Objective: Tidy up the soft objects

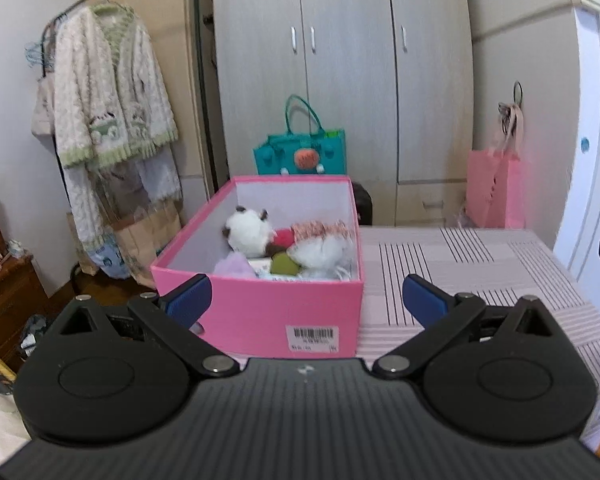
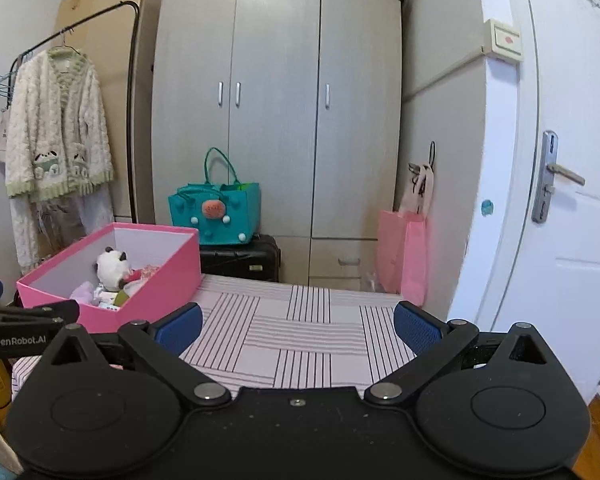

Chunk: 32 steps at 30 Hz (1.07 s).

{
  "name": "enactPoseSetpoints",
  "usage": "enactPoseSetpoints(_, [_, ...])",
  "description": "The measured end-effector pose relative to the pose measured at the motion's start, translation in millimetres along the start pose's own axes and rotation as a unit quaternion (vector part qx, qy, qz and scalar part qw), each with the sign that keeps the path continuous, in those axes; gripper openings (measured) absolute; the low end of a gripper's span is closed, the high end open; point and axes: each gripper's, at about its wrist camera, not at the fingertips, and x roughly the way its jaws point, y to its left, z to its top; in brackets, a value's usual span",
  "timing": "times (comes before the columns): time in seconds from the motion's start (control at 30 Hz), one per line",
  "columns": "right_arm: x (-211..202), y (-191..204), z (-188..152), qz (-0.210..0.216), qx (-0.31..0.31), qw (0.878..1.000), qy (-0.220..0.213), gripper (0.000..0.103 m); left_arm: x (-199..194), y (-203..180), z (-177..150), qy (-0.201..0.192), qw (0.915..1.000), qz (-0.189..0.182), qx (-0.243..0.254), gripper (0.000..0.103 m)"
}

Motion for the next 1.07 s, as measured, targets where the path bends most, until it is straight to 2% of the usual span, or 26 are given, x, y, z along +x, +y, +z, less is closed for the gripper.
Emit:
enactPoseSetpoints(0.23, [-3, 1, 0, -0.031, -0.009, 0.999, -0.007, 0.103, -6, 2, -1, -0.009, 0.9999, 0.004, 0.002, 0.103])
enactPoseSetpoints(0.43, [-3, -14, 1, -0.020, 0.027, 0.999, 0.011, 0.103, -7, 4, -1, -0.005, 1.0000, 0.001, 0.005, 0.103])
enactPoseSetpoints(0.63, [-5, -9, -3, -0.020, 0.009, 1.000, 0.013, 0.103, -1, 5, -2, 0.008, 0.9999, 0.011, 0.006, 0.103])
enactPoseSetpoints(1.07, [-2, -8, -5, -0.025, 0.007, 0.999, 0.019, 0.103, -2, 5, -4, 0.012, 0.9999, -0.002, 0.010, 0.103])
